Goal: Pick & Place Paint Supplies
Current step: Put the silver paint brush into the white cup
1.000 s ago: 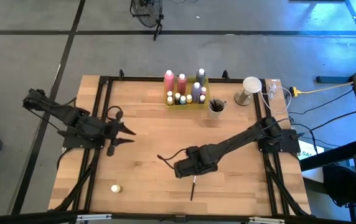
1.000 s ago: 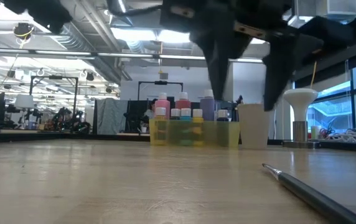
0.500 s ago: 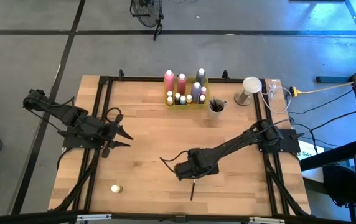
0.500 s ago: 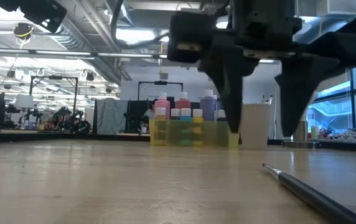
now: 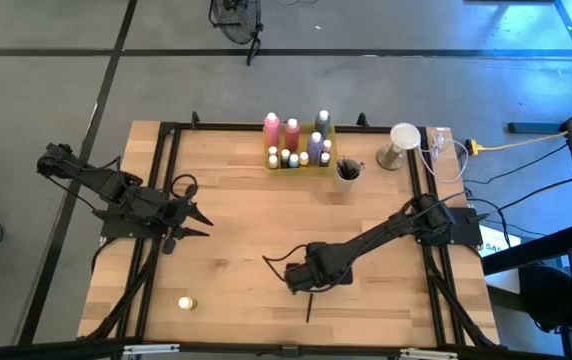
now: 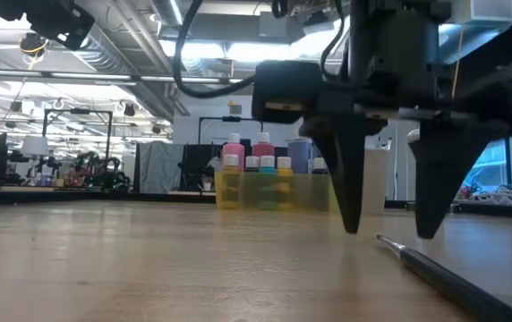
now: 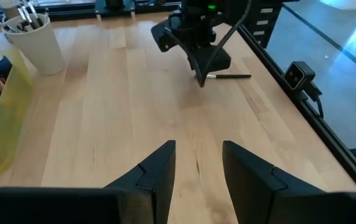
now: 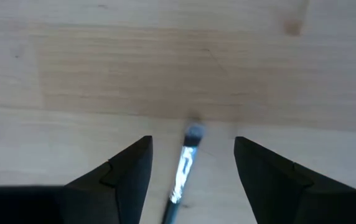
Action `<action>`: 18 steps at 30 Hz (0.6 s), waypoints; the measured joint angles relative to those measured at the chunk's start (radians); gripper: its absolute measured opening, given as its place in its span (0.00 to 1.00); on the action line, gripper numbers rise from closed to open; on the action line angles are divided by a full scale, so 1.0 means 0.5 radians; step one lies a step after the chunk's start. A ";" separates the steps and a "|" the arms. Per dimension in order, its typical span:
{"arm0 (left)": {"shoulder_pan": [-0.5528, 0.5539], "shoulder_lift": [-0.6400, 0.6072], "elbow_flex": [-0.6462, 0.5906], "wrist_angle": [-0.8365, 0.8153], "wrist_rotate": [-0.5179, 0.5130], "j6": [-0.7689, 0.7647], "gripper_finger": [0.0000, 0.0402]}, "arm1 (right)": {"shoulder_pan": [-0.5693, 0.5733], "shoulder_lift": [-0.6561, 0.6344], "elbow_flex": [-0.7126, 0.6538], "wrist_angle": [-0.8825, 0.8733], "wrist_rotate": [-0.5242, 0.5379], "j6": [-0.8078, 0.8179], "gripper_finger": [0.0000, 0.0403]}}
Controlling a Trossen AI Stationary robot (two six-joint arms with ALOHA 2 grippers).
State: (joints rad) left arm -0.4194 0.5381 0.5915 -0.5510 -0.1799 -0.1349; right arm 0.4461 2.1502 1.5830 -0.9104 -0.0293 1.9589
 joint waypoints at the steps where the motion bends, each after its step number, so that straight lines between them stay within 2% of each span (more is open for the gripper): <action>1: 0.000 0.000 0.000 0.000 0.000 0.000 0.32 | 0.000 0.000 -0.021 0.035 0.001 0.001 0.56; 15: 0.000 0.000 0.000 0.000 -0.001 0.000 0.32 | -0.003 -0.013 -0.108 0.122 -0.002 0.100 0.56; 18: 0.000 0.001 0.000 -0.003 -0.001 -0.001 0.32 | -0.005 -0.012 -0.109 0.118 -0.059 0.151 0.56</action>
State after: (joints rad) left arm -0.4194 0.5385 0.5915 -0.5523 -0.1802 -0.1352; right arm 0.4435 2.1442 1.5288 -0.8512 -0.0589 2.0345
